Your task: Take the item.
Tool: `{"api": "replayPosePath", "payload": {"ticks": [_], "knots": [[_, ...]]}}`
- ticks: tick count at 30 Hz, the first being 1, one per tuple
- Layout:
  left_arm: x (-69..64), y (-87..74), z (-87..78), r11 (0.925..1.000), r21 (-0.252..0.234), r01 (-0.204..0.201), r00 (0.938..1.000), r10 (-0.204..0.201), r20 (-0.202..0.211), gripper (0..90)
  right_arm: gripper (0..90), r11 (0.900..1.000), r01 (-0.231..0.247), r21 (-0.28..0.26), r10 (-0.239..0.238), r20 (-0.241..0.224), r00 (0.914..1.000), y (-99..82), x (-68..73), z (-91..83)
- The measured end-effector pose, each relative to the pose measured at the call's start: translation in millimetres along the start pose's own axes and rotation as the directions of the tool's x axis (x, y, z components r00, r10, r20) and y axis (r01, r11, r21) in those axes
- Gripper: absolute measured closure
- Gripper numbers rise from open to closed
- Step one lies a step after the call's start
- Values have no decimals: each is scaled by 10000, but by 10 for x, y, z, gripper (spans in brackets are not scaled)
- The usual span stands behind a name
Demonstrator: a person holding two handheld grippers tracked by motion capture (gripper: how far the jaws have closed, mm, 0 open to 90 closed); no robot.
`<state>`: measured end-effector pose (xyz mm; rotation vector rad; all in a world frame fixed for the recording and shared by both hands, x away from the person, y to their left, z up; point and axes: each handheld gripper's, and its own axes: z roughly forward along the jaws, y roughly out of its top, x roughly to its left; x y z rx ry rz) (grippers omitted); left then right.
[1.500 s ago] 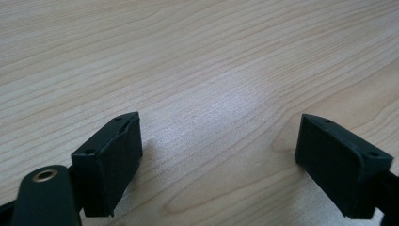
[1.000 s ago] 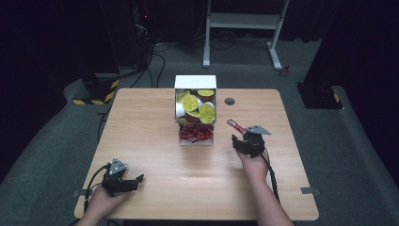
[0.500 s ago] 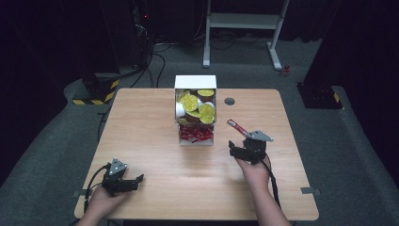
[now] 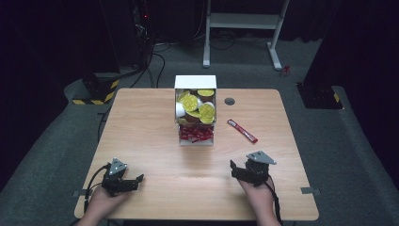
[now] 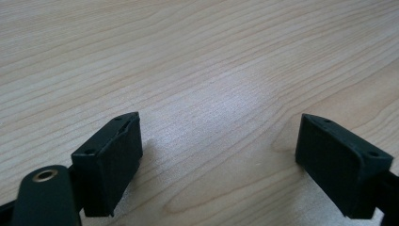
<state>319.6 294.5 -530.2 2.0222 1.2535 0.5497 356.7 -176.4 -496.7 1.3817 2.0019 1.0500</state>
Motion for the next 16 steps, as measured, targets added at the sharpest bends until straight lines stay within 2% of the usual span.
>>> {"api": "replayPosePath", "payload": {"ticks": [4,7,8,9,10,11,16], "knots": [[5,1,-1,10000,5,-73,10000,73,-19,156,130,9993,108,369,-111,72,9999,-222,8,-38],[4,1,-1,10000,3,-57,10000,57,-13,156,138,9973,87,730,-99,169,9998,-313,15,-35],[4,0,-1,10000,5,-60,10000,60,-15,156,144,9954,233,930,-252,193,9995,-337,16,-14],[4,2,-2,10000,26,-58,10000,58,-4,156,140,9911,188,1317,-199,69,9998,-335,20,5],[3,0,-1,10000,1,-50,10000,50,-7,156,139,9871,237,1584,-269,184,9995,-327,34,34],[3,1,-2,10000,18,-55,10000,55,-12,156,138,9870,334,1574,-386,302,9988,-327,47,38],[0,1,0,10000,-17,-8,10000,8,-20,156,130,9868,258,1600,-321,368,9988,-321,64,50]]}}
